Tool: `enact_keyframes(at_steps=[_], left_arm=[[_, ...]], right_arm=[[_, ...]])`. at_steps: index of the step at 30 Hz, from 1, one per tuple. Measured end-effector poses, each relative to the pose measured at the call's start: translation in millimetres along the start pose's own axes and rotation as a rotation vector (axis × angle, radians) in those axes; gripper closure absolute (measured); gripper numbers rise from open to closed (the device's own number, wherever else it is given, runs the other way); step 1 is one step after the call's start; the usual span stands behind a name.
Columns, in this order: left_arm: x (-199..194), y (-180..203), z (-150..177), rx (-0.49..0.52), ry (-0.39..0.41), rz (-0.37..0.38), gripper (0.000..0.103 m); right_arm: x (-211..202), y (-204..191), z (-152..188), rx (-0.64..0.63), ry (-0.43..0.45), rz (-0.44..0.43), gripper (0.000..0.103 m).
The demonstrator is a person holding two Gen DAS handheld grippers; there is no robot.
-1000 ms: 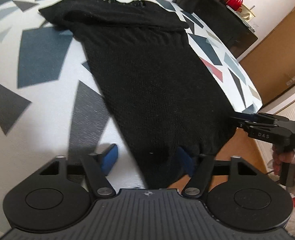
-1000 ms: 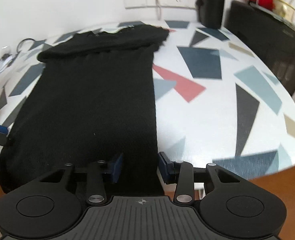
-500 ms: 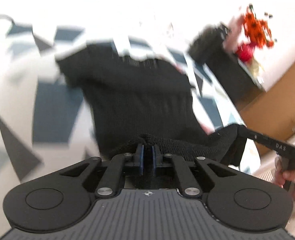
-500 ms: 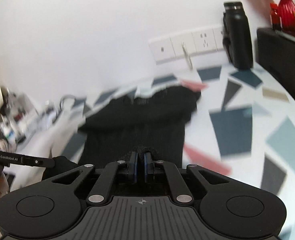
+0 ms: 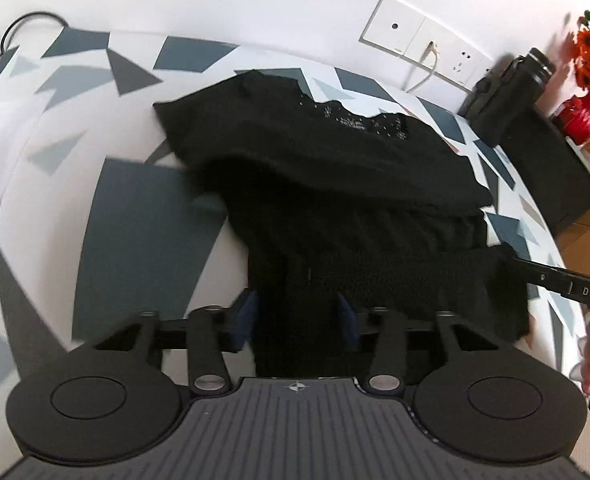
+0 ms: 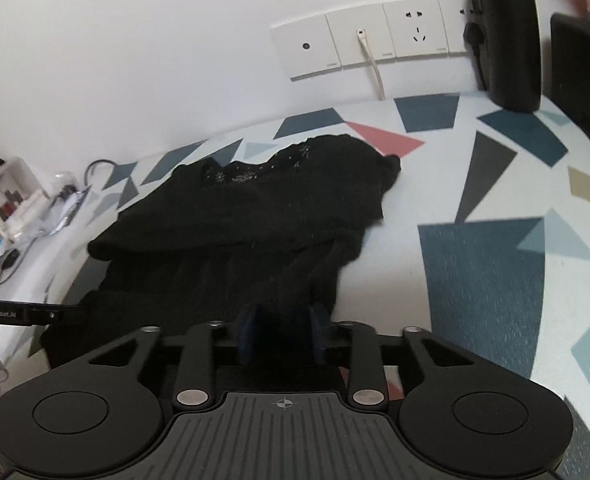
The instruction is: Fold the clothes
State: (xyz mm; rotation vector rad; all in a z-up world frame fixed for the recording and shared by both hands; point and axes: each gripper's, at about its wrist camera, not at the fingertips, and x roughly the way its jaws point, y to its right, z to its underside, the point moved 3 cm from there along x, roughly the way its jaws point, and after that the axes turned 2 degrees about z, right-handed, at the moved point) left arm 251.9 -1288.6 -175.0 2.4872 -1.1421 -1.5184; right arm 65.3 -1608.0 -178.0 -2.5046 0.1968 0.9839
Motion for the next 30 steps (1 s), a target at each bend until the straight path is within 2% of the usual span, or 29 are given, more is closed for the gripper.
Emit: enact_keyframes(at_steps=[2,3,6,8,9,10,11,12,14,16,18,21,27,30], left_arm=[[-6,-3,7,0.0,-0.017,0.014,0.051],[-9,-4,12,0.0,-0.025,0.021,0.047],[-5,-7,24,0.004,-0.053,0.009,0.045],[-5,-6,27,-0.004,-0.04,0.012,0.046],[-6,-5,27,-0.009,-0.042,0.016,0.049],[-7,-4,28,-0.014,-0.043,0.02,0.061],[-7,-3,28,-0.019,-0.044,0.025,0.085],[-8,-2,29,-0.024,-0.046,0.029,0.086],[-15,0,29,-0.033,-0.04,0.041,0.095],[-29,0,27,-0.058,-0.024,0.069,0.098],[-46,1,21,-0.079,-0.017,0.117,0.098],[-66,5,6,-0.057,0.003,0.165,0.098],[-82,-4,-37,-0.076,0.071,0.312,0.098],[-76,-12,-61,-0.072,0.096,0.346,0.098]], right_arm=[[-5,5,6,-0.016,-0.016,-0.006,0.059],[-7,7,10,-0.028,-0.03,-0.006,0.058],[-5,13,22,-0.034,-0.087,0.0,0.057],[-3,16,28,-0.015,-0.113,-0.019,0.067],[-5,15,29,-0.014,-0.116,-0.032,0.073],[-7,13,29,-0.016,-0.12,-0.044,0.091],[-10,11,29,-0.017,-0.124,-0.055,0.095],[-15,9,28,-0.019,-0.118,-0.069,0.096],[-29,5,23,-0.015,-0.084,-0.101,0.098],[-46,0,12,0.007,-0.038,-0.123,0.098],[-63,-4,1,0.029,0.01,-0.141,0.098],[-83,-12,-17,0.055,0.074,-0.154,0.098],[-95,-28,-46,0.121,0.166,-0.084,0.098],[-95,-37,-57,0.144,0.198,-0.023,0.098]])
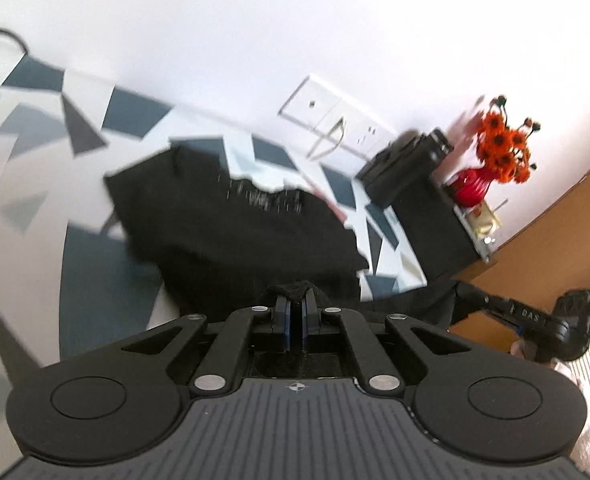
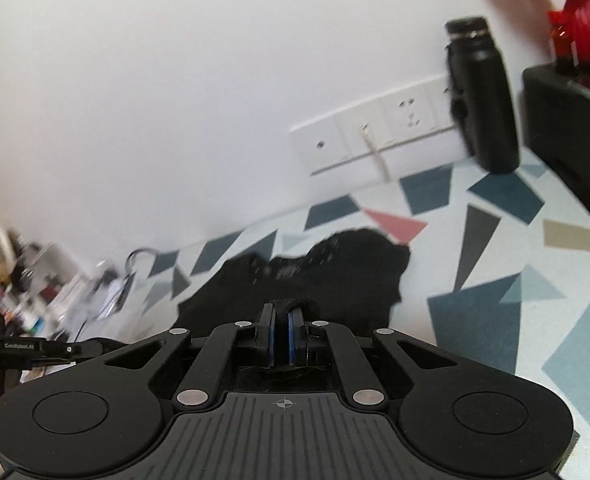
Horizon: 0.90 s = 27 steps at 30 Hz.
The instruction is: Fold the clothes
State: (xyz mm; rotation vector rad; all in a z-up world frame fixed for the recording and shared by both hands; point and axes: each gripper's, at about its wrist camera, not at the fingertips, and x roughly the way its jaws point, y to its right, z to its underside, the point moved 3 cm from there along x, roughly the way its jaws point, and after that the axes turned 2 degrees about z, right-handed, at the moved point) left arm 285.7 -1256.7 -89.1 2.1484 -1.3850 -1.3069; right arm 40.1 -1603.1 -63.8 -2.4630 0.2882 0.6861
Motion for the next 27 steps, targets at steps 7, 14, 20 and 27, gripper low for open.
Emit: enact_keyframes(at_steps=[7,14,20,27], left_arm=[[22,-33,-41,-0.038,-0.003,0.063,0.098],[56,-64,-65,-0.092,0.001,-0.009,0.098],[106,-80,-91,-0.123,0.014,-0.114,0.098],[177,-112,-122,-0.146,-0.018,-0.21,0.077]], right_arm=[[25,-19,-18,0.021,0.017,0.109,0.098],[90,3,-31,0.055,-0.081,0.112,0.098],[152,46,-52,0.105,-0.138,0.071,0.098],[213,93,-77,0.122,-0.118,0.118,0.06]])
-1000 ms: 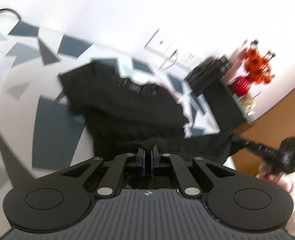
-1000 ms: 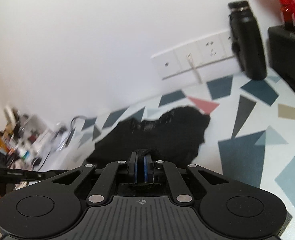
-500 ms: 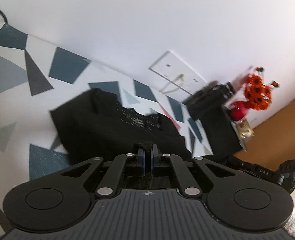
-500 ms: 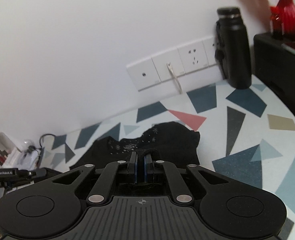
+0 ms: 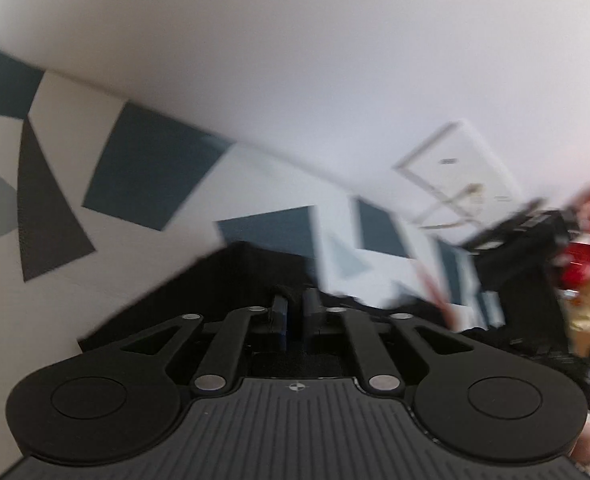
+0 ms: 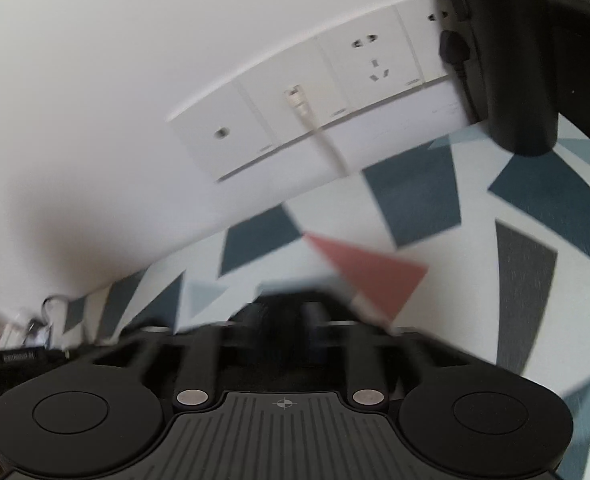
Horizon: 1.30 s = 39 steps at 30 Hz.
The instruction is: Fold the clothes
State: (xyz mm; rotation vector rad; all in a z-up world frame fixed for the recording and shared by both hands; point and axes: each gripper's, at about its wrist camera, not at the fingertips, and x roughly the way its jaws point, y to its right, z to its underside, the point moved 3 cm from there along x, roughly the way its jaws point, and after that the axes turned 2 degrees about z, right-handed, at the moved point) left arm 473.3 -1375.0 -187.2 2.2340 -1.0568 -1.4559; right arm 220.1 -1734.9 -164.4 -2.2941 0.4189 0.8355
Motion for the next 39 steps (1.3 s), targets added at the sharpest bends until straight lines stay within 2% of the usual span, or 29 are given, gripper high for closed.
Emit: enact_keyframes(at_steps=[1,2,3,6,8,9,11,13,15,18,20,23,26,28,31,33,34,36,39], left_arm=[[7,-4,-4,-0.009,-0.007,-0.031,0.066],[6,-6,-7,-0.013,0.015,-0.054,0.041],[0,-6,-10,-0.002,0.037,-0.048,0.035],[-21,2,-12,0.09,0.06,-0.033,0.035],[-31,17,-4,0.202,0.046,-0.061,0.035],[-34,27,5,0.276,0.027,-0.075,0.035],[-33,42,23,0.371,-0.01,-0.088,0.035],[-28,56,43,0.448,-0.059,-0.1,0.035],[-11,64,57,0.522,-0.105,-0.136,0.035],[18,67,70,0.607,-0.133,-0.219,0.035],[33,68,69,0.645,-0.13,-0.261,0.035],[42,69,49,0.67,-0.053,-0.307,0.035],[35,65,12,0.585,0.072,-0.368,0.035],[23,58,-10,0.495,0.13,-0.38,0.035],[2,42,-19,0.393,0.096,-0.315,0.026],[-10,25,-9,0.336,0.015,-0.265,0.017],[-13,18,-2,0.317,-0.022,-0.257,0.016],[-19,3,16,0.287,-0.092,-0.269,0.016],[-25,-13,43,0.272,-0.147,-0.294,0.015]], right_arm=[[3,0,-2,-0.026,-0.002,0.014,0.057],[5,0,-4,-0.052,-0.003,0.028,0.056],[5,-2,-4,-0.092,-0.005,0.035,0.054],[-3,-16,5,-0.272,-0.003,0.061,0.032],[-10,-27,19,-0.415,0.008,0.116,0.005],[-13,-33,27,-0.48,0.018,0.136,0.002],[-18,-44,44,-0.593,0.031,0.146,0.001],[-14,-50,57,-0.663,-0.003,0.143,0.001],[0,-50,65,-0.697,-0.05,0.168,0.001],[23,-45,61,-0.711,-0.079,0.23,0.001],[33,-41,49,-0.692,-0.063,0.238,0.001],[45,-36,18,-0.597,0.004,0.267,0.001],[45,-28,-13,-0.475,0.09,0.319,0.001],[37,-22,-23,-0.407,0.095,0.3,0.001],[22,-11,-17,-0.349,0.039,0.235,0.001],[12,-4,-2,-0.323,-0.026,0.2,0.001],[8,-1,8,-0.309,-0.056,0.188,0.001],[2,4,30,-0.282,-0.113,0.169,0.001],[2,6,57,-0.289,-0.163,0.184,0.001]])
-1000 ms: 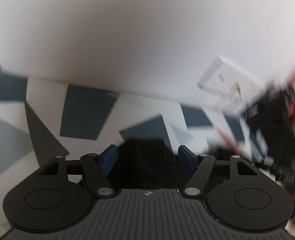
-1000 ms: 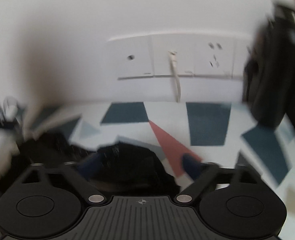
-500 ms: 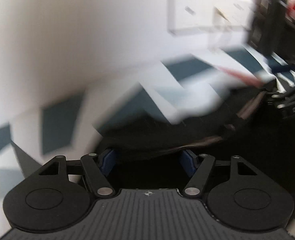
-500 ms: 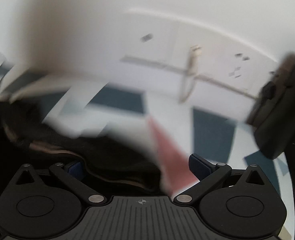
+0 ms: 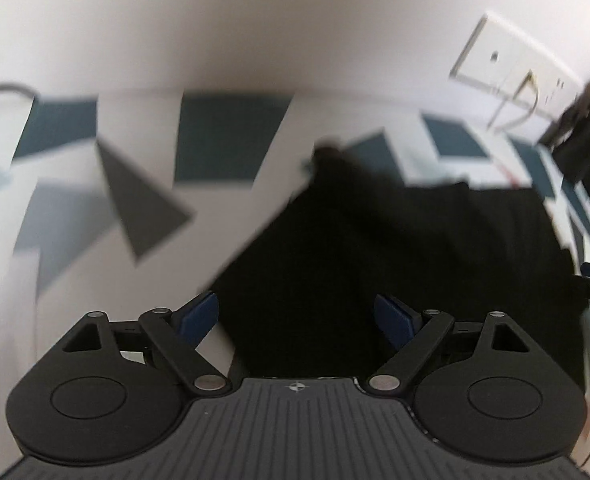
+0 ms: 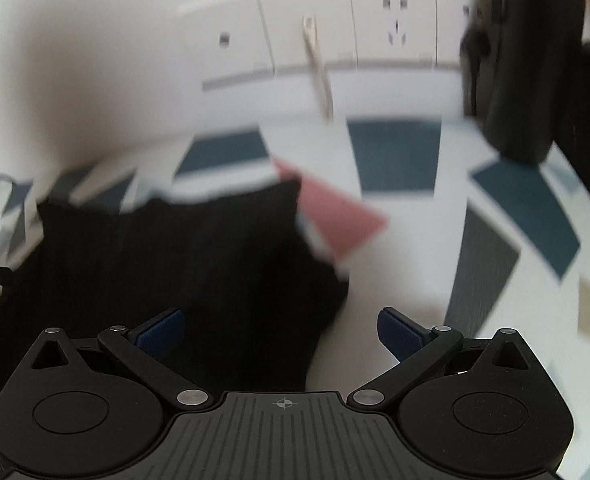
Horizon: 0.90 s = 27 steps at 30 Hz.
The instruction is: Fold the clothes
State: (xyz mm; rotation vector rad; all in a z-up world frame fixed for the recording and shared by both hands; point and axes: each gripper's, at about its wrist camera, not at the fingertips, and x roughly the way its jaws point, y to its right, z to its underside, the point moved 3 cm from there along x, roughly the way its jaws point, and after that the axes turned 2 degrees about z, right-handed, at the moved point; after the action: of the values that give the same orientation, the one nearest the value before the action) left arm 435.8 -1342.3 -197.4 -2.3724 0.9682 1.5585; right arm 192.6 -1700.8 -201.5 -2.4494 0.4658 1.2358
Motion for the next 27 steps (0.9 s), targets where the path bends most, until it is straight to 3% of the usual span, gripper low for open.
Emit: enact_keyframes(at_steps=[6,15,19,22,24,27], left_arm=[[12,8,15,-0.018,-0.022,0.006,0.0],[17,24,22,0.06,0.014,-0.079,0.0],[14,15,17,0.013,0.002,-0.028,0.0],[3,-5,11,-0.171,-0.007,0.136,0.001],[1,-7,12,-0.214,-0.035,0.181,0.0],[0,7,15,-0.124,-0.054,0.126,0.0]], right_arm=[[10,-15,10,-0.017,-0.011,0.046,0.001],[15,-24,10,-0.054,0.046,0.089,0.001],[14,-24,12,-0.045,0.078,0.098,0.001],[15,-24,12,-0.04,0.076,0.101,0.001],[15,-23,12,-0.042,0.073,0.096,0.001],[15,-23,12,-0.05,0.075,0.091,0.001]])
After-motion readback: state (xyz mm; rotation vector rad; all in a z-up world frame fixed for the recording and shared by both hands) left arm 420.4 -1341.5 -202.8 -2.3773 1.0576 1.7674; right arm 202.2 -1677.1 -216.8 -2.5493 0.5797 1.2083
